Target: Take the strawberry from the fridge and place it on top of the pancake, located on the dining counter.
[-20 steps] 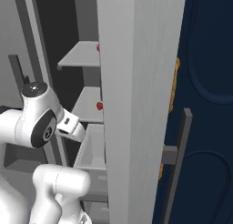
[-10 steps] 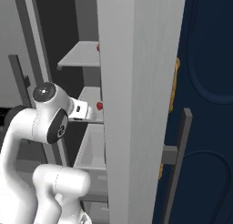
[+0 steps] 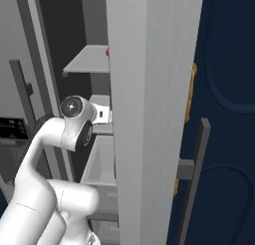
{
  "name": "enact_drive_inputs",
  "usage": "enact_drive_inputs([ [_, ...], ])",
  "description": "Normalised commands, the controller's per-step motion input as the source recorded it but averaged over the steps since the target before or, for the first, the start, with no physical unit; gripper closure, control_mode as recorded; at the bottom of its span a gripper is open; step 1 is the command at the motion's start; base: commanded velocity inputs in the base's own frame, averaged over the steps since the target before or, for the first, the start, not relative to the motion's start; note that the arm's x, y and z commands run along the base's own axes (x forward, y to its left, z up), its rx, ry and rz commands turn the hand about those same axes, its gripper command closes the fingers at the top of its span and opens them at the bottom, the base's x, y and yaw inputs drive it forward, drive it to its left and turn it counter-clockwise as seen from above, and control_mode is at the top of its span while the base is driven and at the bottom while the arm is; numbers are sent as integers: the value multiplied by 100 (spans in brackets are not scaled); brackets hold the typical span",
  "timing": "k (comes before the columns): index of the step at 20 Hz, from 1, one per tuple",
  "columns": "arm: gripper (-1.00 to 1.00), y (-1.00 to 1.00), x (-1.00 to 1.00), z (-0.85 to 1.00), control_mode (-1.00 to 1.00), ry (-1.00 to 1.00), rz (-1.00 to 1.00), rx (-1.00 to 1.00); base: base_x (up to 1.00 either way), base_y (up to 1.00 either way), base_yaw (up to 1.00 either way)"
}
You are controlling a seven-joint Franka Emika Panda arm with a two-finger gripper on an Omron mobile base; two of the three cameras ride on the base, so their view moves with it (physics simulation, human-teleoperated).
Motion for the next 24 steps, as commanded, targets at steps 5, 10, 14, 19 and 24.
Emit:
enact_drive_inputs([
  [5, -100, 0, 64, 0, -100, 14, 0, 0, 0, 0, 0],
  [10, -100, 0, 32, -11, -100, 14, 0, 0, 0, 0, 0],
  [14, -100, 0, 23, -27, -100, 1, 0, 0, 0, 0, 0],
  [19, -100, 0, 22, -21, -100, 13, 0, 0, 0, 0, 0],
  [24, -100, 0, 26, -21, -100, 9, -5, 0, 0, 0, 0],
])
